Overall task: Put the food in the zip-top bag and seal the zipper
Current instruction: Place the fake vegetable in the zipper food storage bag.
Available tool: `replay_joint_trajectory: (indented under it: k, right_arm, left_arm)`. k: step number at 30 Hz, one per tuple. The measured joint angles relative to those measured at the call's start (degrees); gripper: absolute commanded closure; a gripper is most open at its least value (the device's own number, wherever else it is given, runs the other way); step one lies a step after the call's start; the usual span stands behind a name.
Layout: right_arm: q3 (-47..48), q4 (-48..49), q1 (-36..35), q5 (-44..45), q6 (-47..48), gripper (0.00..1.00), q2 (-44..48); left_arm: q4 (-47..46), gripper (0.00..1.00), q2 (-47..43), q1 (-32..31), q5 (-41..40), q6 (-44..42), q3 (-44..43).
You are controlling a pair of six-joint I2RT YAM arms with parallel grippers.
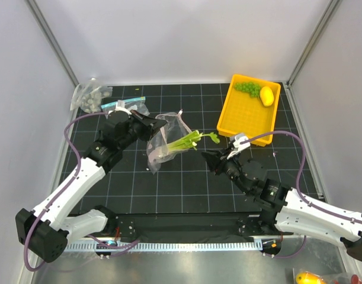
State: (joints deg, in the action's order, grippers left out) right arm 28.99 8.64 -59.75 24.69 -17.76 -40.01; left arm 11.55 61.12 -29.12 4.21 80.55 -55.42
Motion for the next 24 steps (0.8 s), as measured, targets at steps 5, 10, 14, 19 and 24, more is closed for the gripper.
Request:
replay_joint_trajectory:
  k: [5, 10, 14, 19, 24]
  right_arm:
    - [-0.66, 0.17, 0.00, 1.16, -0.22, 0.64, 0.11]
    - [-0.66, 0.46, 0.00, 1.66, -0.26, 0.62, -2.75]
    - [-0.17, -0.17, 0.02, 2.54, -0.44, 0.60, -7.45]
    - [-0.17, -0.50, 0.09, 2.86, -0.44, 0.58, -8.85]
    - [-0.17, -0.31, 0.24, 2.80, -0.46, 0.57, -8.22]
  left_arm:
    - [0.57, 0.99, 0.00, 0.02, -0.15, 0.07, -1.03]
    - [0.46, 1.00, 0.42, 0.00, 1.09, 0.28, -1.46]
    - [0.31, 1.00, 1.42, -0.48, 2.10, 0.44, -1.44]
    - [-1.73, 1.00, 1.62, -3.69, 1.55, 0.46, -0.04]
    - [-4.39, 1.00, 4.50, -7.74, 1.57, 0.46, 1.16]
